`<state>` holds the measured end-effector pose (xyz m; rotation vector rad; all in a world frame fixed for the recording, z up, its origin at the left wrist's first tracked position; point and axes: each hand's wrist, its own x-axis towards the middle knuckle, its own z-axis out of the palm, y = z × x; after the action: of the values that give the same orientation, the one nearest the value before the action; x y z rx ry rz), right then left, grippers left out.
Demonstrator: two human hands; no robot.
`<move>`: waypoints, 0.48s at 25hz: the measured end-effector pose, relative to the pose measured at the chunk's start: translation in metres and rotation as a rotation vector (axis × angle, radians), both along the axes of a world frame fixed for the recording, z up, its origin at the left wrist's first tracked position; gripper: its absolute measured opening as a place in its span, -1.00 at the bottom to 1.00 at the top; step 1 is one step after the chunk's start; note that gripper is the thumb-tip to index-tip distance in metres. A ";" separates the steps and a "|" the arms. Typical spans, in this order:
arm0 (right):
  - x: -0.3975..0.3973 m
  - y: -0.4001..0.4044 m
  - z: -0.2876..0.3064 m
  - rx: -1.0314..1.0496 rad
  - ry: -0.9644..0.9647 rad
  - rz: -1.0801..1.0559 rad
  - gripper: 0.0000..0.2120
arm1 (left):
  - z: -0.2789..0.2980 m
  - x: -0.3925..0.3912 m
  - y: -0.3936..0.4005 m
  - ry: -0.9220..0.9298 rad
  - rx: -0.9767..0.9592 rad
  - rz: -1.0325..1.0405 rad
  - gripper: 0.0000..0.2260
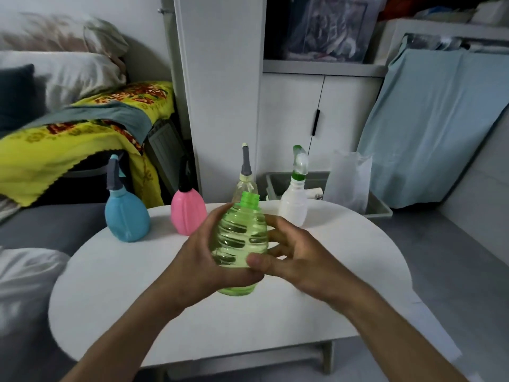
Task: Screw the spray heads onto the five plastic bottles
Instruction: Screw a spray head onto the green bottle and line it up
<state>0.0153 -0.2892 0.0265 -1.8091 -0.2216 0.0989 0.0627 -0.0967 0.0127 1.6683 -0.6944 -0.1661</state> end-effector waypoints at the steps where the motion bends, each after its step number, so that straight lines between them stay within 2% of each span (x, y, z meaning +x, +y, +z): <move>1: 0.003 -0.012 0.000 -0.017 0.055 0.023 -0.46 | 0.000 -0.004 0.000 0.004 -0.009 0.048 -0.18; 2: 0.008 -0.025 -0.003 -0.107 0.109 -0.021 -0.53 | -0.001 -0.006 0.000 -0.005 0.015 0.102 -0.18; 3: 0.015 -0.040 -0.008 -0.301 0.139 -0.137 -0.61 | -0.003 -0.007 0.001 -0.021 0.068 0.150 -0.16; 5: 0.027 -0.067 -0.026 -0.909 0.215 -0.342 -0.74 | -0.008 -0.008 0.005 -0.032 0.161 0.212 -0.13; 6: 0.030 -0.075 -0.037 -1.104 0.301 -0.359 -0.75 | -0.010 -0.008 0.008 -0.032 0.181 0.228 -0.12; 8: 0.033 -0.082 -0.058 -1.196 0.458 -0.334 -0.73 | -0.011 -0.007 0.012 -0.036 0.199 0.247 -0.15; 12: 0.038 -0.084 -0.071 -1.237 0.405 -0.327 -0.72 | -0.011 -0.003 0.013 -0.043 0.208 0.264 -0.19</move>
<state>0.0533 -0.3731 -0.0447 -2.9495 0.5564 0.4345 0.0601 -0.0836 0.0015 1.9501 -0.4947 -0.0141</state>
